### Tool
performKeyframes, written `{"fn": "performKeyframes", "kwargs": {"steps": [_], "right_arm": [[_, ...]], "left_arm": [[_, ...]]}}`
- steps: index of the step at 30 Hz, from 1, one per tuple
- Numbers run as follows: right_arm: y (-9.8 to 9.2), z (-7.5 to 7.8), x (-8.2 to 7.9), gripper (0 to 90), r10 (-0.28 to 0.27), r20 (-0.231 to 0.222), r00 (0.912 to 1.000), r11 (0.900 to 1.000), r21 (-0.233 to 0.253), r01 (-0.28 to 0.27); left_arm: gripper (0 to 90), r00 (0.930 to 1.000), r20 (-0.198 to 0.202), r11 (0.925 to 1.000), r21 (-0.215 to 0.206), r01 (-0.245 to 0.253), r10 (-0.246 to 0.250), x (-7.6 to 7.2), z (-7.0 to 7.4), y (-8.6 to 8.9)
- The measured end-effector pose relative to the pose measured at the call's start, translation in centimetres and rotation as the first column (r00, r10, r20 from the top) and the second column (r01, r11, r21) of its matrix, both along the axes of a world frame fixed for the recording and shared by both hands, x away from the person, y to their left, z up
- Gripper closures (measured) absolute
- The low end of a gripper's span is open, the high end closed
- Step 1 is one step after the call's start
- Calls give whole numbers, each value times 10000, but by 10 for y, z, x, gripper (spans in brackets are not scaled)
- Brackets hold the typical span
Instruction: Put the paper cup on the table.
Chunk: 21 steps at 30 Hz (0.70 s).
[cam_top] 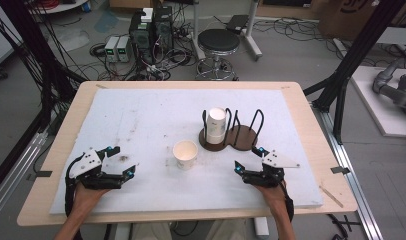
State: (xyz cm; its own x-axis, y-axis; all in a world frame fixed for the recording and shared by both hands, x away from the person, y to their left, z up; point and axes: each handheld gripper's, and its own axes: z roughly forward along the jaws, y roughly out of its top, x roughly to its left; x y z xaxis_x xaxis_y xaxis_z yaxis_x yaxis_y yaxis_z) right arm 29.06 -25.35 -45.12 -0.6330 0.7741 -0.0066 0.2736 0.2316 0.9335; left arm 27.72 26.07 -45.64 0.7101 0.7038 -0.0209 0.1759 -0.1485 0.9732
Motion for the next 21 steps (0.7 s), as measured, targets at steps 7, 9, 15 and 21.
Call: {"fn": "performKeyframes", "kwargs": {"steps": [7, 9, 15, 21], "right_arm": [[0, 0, -1, 170, -49, 80, 10000, 10000, -38, 49], [0, 0, -2, 170, -79, 83, 9999, 10000, -22, 79], [0, 0, -3, 170, -73, 113, 9999, 10000, -56, 73], [0, 0, -2, 170, -66, 94, 9999, 10000, -48, 67]], "left_arm": [[98, 9998, -172, 9997, -193, -127, 124, 1, -4, 4], [98, 9998, -172, 9998, -167, -140, 137, 1, -4, 4], [98, 9998, -197, 9998, -182, -86, 82, 2, -4, 4], [99, 9998, -111, 9998, -116, -138, 137, 0, -4, 4]]}}
